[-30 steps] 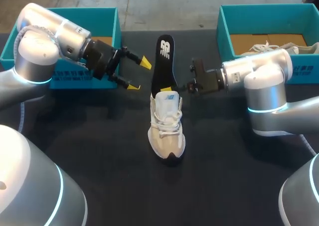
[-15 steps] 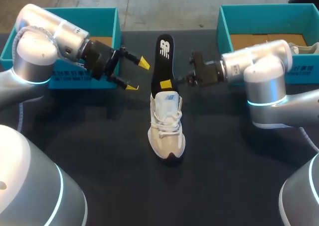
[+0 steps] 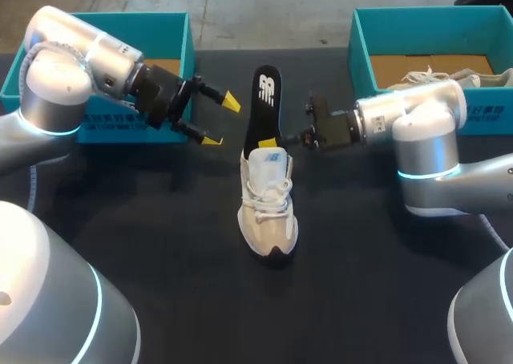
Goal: Take the shoe out of the shoebox, open the shoe tongue, remove and reinsert the insole, then place the shoe into the shoebox
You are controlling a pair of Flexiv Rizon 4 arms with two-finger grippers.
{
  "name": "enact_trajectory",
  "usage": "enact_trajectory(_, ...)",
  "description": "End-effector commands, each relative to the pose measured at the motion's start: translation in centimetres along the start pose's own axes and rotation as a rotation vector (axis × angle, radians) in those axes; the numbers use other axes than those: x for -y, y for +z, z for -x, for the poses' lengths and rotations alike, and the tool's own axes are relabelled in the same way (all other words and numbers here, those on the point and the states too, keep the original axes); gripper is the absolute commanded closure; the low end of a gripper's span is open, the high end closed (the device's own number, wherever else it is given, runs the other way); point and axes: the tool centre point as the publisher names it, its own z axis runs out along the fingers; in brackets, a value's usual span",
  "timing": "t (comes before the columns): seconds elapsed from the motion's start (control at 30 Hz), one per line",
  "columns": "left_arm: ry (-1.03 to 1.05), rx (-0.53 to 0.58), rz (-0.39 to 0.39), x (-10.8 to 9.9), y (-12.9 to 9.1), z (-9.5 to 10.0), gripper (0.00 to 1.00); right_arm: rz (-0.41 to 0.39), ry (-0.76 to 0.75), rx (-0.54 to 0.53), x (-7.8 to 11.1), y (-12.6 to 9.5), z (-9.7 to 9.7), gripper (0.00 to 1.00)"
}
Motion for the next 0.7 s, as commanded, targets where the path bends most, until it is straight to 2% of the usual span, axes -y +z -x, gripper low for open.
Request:
enact_trajectory(0.03,0.002,-0.003,0.001,0.1,0.1,0.1,0.00,-0.009,0.015,0.000,0.8,0.5,-0.4,1.00)
enact_trajectory(0.17,0.005,-0.002,0.004,0.0,0.2,0.2,0.00,-0.021,0.029,-0.005,1.4,0.6,-0.7,1.00)
enact_trajectory(0.4,0.007,-0.005,0.005,0.2,0.2,0.4,0.00,-0.030,0.034,0.003,1.2,0.4,-1.3,1.00)
enact_trajectory(0.53,0.007,-0.005,0.005,0.2,0.2,0.4,0.00,-0.031,0.019,0.013,0.5,0.1,-1.4,0.78)
enact_trajectory(0.7,0.007,-0.005,0.005,0.2,0.2,0.4,0.00,-0.037,-0.004,0.021,-0.1,-0.2,-1.2,0.78)
